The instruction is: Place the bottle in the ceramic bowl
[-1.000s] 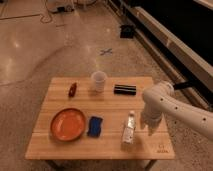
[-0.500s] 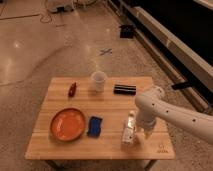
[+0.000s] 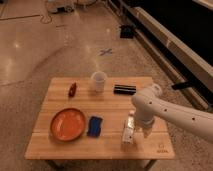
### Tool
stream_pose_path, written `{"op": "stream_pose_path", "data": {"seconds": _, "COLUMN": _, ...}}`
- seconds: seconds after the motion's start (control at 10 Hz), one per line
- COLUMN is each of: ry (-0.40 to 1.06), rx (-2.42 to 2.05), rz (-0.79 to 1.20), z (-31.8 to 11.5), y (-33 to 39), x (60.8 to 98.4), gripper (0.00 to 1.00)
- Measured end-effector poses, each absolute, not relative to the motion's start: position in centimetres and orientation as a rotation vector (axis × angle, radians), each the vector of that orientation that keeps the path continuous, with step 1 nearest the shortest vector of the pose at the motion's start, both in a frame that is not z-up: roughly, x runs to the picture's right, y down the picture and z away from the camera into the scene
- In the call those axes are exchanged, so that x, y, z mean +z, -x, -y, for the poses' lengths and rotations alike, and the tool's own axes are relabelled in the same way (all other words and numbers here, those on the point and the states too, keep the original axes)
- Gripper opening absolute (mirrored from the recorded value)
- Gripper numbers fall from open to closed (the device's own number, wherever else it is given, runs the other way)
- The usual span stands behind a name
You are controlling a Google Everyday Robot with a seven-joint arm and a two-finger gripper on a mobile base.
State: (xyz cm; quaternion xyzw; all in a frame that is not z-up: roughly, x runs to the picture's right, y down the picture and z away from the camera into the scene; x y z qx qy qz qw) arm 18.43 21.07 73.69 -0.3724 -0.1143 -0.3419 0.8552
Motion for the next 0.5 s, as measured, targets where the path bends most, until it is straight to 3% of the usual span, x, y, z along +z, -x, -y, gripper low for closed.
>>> {"op": "stream_pose_path", "data": {"seconds": 0.1, "ry": 0.759, "rx": -0.742, "rz": 0.279, "z": -20.8, "y": -17.5, "x": 73.8, "gripper": 0.75}}
{"op": "stream_pose_path", "data": {"seconds": 0.2, "ry": 0.740, "rx": -0.762, "rz": 0.311, "z": -20.4, "y": -16.6, "x": 73.7, "gripper": 0.79}}
{"op": "stream_pose_path", "data": {"seconds": 0.5, "ry": 0.707, "rx": -0.799, "rz": 0.385, "z": -20.3, "y": -14.6, "x": 73.7, "gripper": 0.80}}
